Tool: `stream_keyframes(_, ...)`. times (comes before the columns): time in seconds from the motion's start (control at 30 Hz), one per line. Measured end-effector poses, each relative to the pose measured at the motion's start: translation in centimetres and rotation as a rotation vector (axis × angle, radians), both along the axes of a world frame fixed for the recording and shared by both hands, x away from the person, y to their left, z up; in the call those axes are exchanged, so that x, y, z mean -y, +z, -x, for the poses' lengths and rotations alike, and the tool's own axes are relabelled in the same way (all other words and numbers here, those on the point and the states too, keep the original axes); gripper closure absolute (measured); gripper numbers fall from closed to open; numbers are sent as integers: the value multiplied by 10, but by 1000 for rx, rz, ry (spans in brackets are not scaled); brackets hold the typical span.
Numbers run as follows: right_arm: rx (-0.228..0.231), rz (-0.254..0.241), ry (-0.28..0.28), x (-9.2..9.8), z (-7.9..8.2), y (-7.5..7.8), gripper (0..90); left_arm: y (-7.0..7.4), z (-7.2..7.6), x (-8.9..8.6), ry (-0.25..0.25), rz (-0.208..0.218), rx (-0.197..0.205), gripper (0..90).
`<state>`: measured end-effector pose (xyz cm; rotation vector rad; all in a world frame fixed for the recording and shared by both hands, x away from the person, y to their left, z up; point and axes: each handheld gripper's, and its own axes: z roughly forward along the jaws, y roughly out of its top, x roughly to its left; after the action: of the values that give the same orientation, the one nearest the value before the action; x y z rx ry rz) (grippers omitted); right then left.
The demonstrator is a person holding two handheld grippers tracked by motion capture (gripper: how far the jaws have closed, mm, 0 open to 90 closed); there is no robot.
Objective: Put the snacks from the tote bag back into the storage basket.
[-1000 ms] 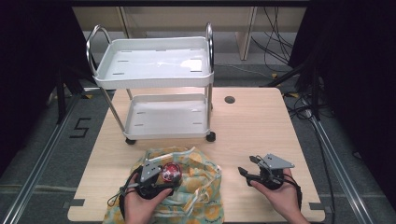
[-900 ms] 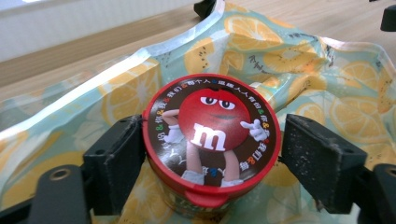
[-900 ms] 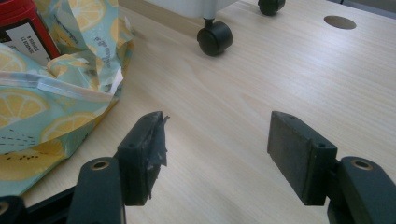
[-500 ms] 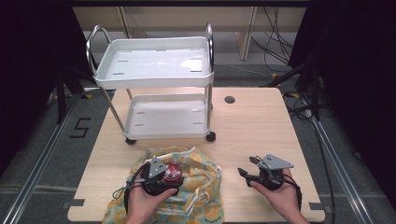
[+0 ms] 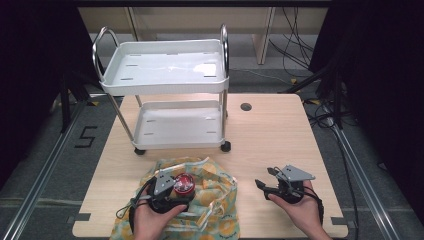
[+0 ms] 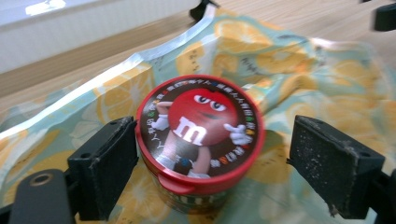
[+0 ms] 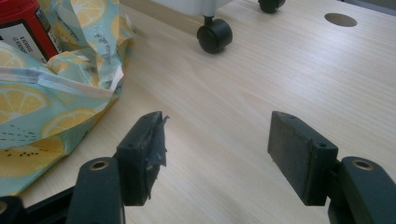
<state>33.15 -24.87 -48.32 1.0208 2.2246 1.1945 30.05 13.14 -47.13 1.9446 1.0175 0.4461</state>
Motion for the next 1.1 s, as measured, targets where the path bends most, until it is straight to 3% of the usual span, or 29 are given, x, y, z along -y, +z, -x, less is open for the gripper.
stream_keyframes(0.1, 3, 2, 10, 1, 0, 1, 370, 5, 2, -4, -22, 37, 10, 174)
stream_keyframes(0.13, 2, 2, 11, 1, 0, 1, 370, 11, 1, -10, -54, 6, 19, 173)
stream_keyframes(0.23, -3, 3, 9, 1, -1, 1, 370, 11, 0, -12, -37, 0, 7, 170)
stream_keyframes(0.27, -14, -6, -7, -1, 0, 0, 370, 10, -6, -12, -61, -43, 14, 162)
stream_keyframes(0.33, -24, -12, 0, -2, 0, -1, 370, 10, -9, -10, -74, -55, 15, 150)
stream_keyframes(0.37, -3, -1, -1, -1, 0, 0, 370, 8, -14, -4, -95, -92, 2, 144)
stream_keyframes(0.4, 8, 3, 2, -1, -1, 0, 370, 8, -14, -4, -95, -92, 2, 141)
stream_keyframes(0.43, 0, 0, 0, -1, 0, 0, 370, 6, -18, 1, -76, -107, -31, 141)
stream_keyframes(0.53, 20, 17, 12, 0, -2, -1, 370, 3, -24, 3, -89, -143, -15, 141)
stream_keyframes(0.6, 17, 17, 12, 0, -2, -1, 370, -1, -25, 7, -61, -112, -65, 141)
stream_keyframes(0.63, 16, 18, 12, 0, -2, -1, 370, -1, -28, 6, -82, -143, -64, 142)
stream_keyframes(0.67, 13, 15, 10, 0, -2, -1, 370, -1, -27, 5, -85, -176, -98, 142)
stream_keyframes(0.7, 13, 15, 10, 0, -2, -1, 370, -5, -26, 10, -47, -113, -91, 142)
stream_keyframes(0.77, 15, 17, 10, 0, -2, -1, 370, -8, -27, 11, -41, -116, -102, 156)
stream_keyframes(0.8, -30, -2, -13, -2, 1, -1, 370, -9, -27, 11, -48, -126, -99, 178)
stream_keyframes(0.83, -30, -2, -13, -2, 1, -1, 370, -9, -27, 10, -51, -152, -108, 178)
stream_keyframes(0.87, 19, 21, 13, 0, -2, -1, 370, -11, -26, 11, -20, -120, -89, 220)
stream_keyframes(0.9, 8, 16, 11, -1, -1, -1, 370, -11, -26, 12, -18, -100, -91, 233)
stream_keyframes(0.93, 10, 17, 13, -1, -1, -1, 370, -11, -26, 12, -18, -100, -91, 236)
stream_keyframes(0.97, 9, 18, 13, -1, -1, -1, 370, -10, -25, 9, -33, -147, -85, 239)
stream_keyframes(1.0, 20, 21, 15, 0, -2, -1, 370, -10, -24, 10, -19, -137, -89, 242)
stream_keyframes(1.03, 13, 20, 15, 0, -2, -1, 370, -12, -23, 13, 13, -98, -86, 245)
stream_keyframes(1.1, 16, 20, 15, 0, -2, -1, 371, -10, -21, 13, 25, -126, -86, 250)
